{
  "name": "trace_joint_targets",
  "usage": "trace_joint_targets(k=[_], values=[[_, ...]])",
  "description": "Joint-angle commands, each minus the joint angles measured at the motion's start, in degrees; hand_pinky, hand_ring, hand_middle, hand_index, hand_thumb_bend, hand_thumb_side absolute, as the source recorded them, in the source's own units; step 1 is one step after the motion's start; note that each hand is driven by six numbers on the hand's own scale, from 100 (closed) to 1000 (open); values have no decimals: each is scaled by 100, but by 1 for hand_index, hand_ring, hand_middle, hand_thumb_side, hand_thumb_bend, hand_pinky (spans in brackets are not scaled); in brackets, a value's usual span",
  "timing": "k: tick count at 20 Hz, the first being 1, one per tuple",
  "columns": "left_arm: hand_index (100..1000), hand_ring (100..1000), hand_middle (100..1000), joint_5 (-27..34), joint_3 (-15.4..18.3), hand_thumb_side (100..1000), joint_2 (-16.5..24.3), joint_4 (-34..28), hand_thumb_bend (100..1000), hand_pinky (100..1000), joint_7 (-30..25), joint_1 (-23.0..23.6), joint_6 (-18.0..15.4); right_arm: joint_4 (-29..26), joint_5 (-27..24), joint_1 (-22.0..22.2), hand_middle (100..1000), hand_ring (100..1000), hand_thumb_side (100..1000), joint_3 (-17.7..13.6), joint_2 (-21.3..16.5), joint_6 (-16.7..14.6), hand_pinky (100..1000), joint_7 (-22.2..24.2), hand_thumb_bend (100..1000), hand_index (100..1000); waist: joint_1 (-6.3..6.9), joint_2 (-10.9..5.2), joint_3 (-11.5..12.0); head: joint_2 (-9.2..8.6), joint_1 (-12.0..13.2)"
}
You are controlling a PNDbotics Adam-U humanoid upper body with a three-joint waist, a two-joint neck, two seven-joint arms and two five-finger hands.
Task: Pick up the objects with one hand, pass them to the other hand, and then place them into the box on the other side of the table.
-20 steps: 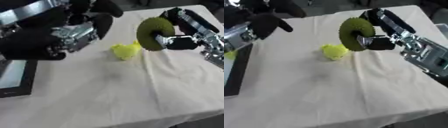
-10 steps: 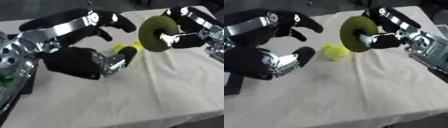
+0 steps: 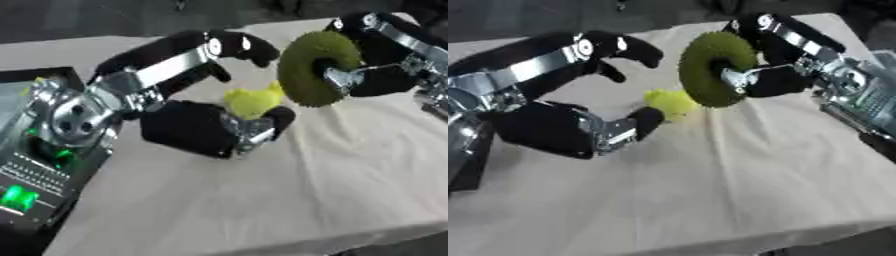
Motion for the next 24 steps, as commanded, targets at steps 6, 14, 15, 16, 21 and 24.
trace_joint_targets(k=[6, 14, 15, 16, 21, 24], values=[[888, 989, 826, -124, -95, 571, -309, 218, 372, 874, 528, 17, 314, -88, -235, -51, 347, 384, 100, -48, -230, -76, 513, 346, 100, 511, -79, -97, -20, -52, 56], [887, 991, 824, -54, -198, 610, -658, 544, 373, 873, 966, 67, 437, -88, -461, -84, 337, 371, 100, -26, -215, 9, 491, 531, 100, 501, -89, -73, -15, -141, 200], [888, 991, 824, -32, -209, 616, -690, 575, 375, 873, 980, 71, 433, -88, -494, -89, 336, 369, 100, -21, -212, 30, 489, 543, 100, 500, -91, -69, -15, -147, 211], [888, 992, 824, -19, -218, 621, -716, 605, 380, 873, 992, 75, 431, -88, -526, -92, 335, 367, 100, -16, -207, 46, 486, 557, 100, 499, -93, -65, -14, -152, 218], [890, 993, 825, -112, -266, 629, -798, 801, 413, 876, 1048, 95, 429, -88, -669, -119, 332, 362, 100, 10, -189, 65, 480, 673, 100, 496, -98, -52, -10, -149, 240], [897, 994, 827, -293, -306, 618, -851, 952, 430, 880, 1058, 86, 406, -88, -779, -162, 330, 360, 100, 7, -192, 56, 476, 789, 100, 495, -98, -55, -11, -140, 255]])
